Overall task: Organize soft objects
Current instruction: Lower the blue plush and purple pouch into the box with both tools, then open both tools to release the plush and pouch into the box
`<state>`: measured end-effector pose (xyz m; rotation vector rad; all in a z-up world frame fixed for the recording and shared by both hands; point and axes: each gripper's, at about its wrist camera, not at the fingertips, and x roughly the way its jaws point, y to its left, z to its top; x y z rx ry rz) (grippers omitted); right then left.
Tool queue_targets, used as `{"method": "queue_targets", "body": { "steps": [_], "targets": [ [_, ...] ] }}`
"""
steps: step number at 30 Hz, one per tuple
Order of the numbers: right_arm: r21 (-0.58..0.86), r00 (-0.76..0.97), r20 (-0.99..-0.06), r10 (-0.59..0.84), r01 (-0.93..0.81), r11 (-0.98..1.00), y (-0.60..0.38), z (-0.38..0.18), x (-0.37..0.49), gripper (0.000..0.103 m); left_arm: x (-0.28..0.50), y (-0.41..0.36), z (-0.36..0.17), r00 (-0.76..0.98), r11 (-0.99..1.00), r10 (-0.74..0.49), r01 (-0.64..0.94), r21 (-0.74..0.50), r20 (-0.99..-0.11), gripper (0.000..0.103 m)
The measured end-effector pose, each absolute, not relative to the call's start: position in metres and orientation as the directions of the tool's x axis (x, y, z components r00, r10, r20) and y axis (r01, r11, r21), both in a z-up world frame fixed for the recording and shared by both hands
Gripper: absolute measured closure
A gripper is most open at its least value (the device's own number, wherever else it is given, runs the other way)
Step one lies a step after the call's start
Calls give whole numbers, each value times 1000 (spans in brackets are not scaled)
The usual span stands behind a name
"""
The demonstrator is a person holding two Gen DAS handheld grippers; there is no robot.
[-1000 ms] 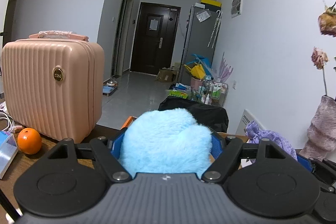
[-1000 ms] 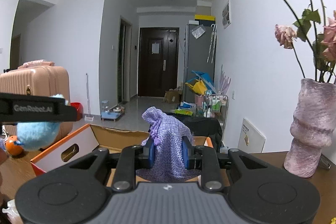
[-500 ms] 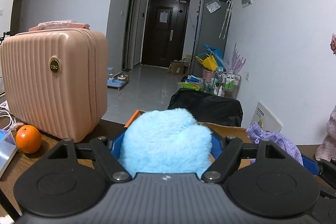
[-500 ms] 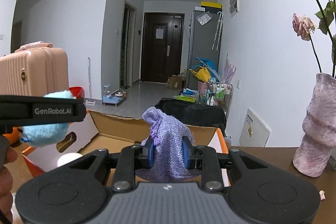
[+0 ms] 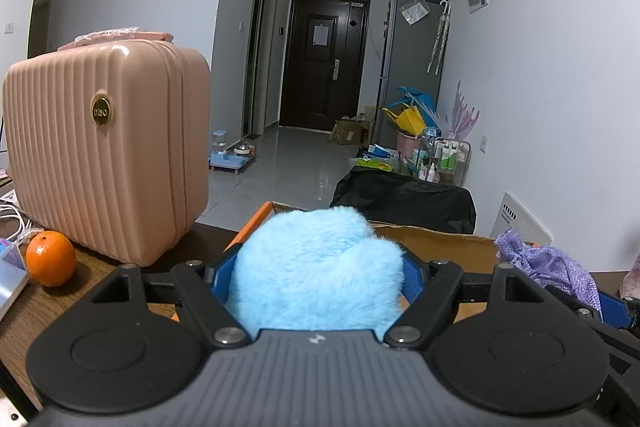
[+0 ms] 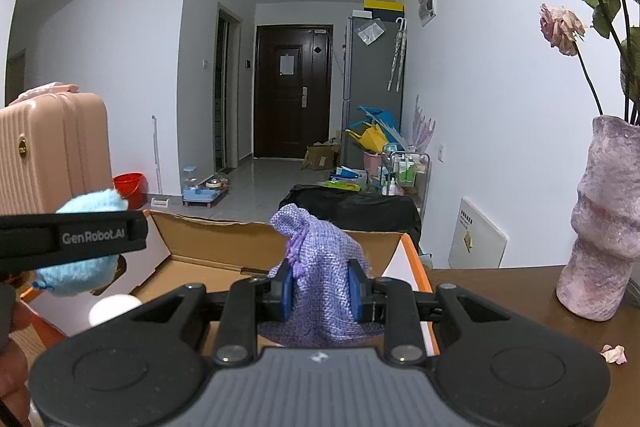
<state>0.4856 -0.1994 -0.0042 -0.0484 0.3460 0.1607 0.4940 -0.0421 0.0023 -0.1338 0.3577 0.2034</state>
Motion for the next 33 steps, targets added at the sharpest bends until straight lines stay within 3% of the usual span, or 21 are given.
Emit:
{"method": "queue_targets", "body": {
  "steps": [6,10,13,15,17,33],
  "targets": [
    [-23,928,-342,144,-162,987,-198,-4,485,71,496,-41,1,915,970,174,-222,-94,-365,25],
    [-33,931,-342,127,-147,989,-199,-4,486,67,496,-40,1,916,971,169,-218,-98,-364,10],
    [-31,932,-345,109,-128,991,-201,-4,486,38,494,-39,2,915,968,183,-232,-99,-359,0],
    [-24,936,-339,98,-113,993,-203,-4,486,13,493,-39,2,913,966,190,-240,-99,-360,0],
    [-23,938,-335,85,-99,995,-205,-3,486,8,494,-38,2,909,963,200,-251,-98,-366,0],
    [-26,930,-360,79,-94,995,-208,0,486,6,496,-31,1,881,958,199,-268,-106,-430,0]
  ]
}}
